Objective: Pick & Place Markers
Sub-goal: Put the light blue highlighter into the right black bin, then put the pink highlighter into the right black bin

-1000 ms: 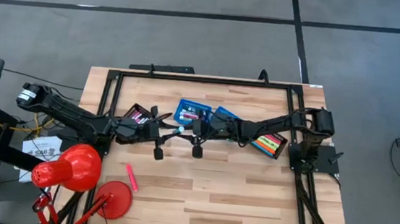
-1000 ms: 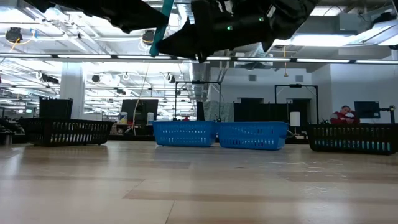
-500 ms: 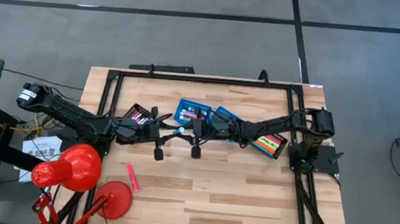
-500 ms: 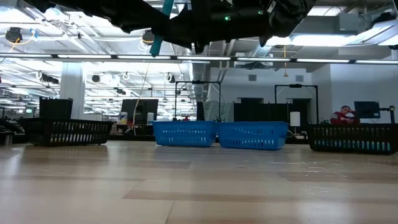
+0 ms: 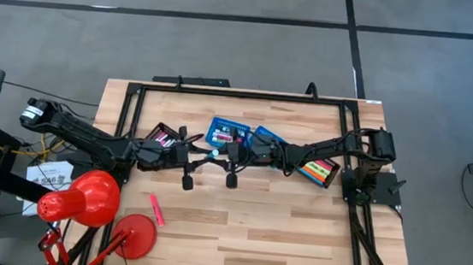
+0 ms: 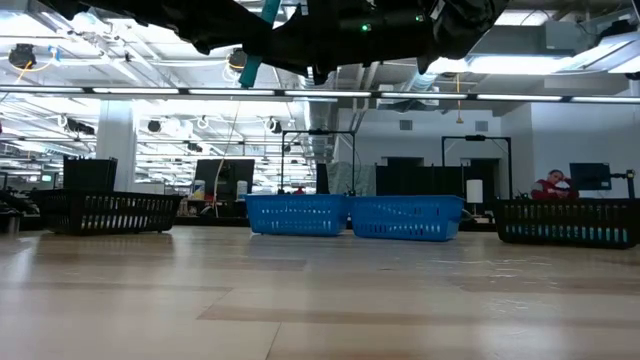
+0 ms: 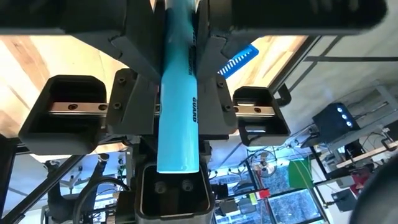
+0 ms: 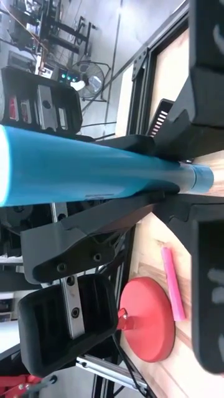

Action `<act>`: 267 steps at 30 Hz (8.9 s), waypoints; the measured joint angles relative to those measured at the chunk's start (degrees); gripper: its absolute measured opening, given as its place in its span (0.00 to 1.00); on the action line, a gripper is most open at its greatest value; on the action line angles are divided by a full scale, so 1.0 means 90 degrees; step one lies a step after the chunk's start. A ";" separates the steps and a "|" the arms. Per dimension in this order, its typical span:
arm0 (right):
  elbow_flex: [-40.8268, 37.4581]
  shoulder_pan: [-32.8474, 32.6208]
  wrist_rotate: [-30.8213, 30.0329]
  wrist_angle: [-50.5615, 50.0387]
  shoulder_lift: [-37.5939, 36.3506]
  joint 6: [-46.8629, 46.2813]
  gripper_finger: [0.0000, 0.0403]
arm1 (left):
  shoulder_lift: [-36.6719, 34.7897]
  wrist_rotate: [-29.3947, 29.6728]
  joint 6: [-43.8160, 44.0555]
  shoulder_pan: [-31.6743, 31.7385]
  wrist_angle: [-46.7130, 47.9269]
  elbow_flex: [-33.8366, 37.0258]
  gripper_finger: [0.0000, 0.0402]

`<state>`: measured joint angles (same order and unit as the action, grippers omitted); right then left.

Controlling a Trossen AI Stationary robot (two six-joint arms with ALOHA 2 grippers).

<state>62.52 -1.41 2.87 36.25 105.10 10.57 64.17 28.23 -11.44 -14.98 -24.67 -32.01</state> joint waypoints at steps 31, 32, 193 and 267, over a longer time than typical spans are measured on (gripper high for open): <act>-0.0642 -0.0203 -0.3487 -1.1568 -0.3315 -0.6374 0.17 | 0.0002 0.0199 0.0663 0.0319 0.0019 0.0197 0.35; -0.0762 -0.0182 -0.3345 -1.1840 -0.3314 -0.6662 0.17 | 0.0002 0.0197 0.0663 0.0323 0.0017 0.0197 0.35; -0.1043 -0.0131 -0.0464 0.1291 -0.0712 -0.0052 0.29 | 0.0815 -0.0495 0.0298 0.0411 -0.0747 0.0194 0.18; -0.1197 -0.0192 -0.3146 -1.1934 -0.3661 -0.7628 0.18 | 0.0699 -0.0430 0.0496 0.0289 -0.0712 0.0202 0.33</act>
<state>51.75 -3.14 -25.44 -71.15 72.15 -58.09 70.46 24.36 -6.98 -12.38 -31.07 -30.20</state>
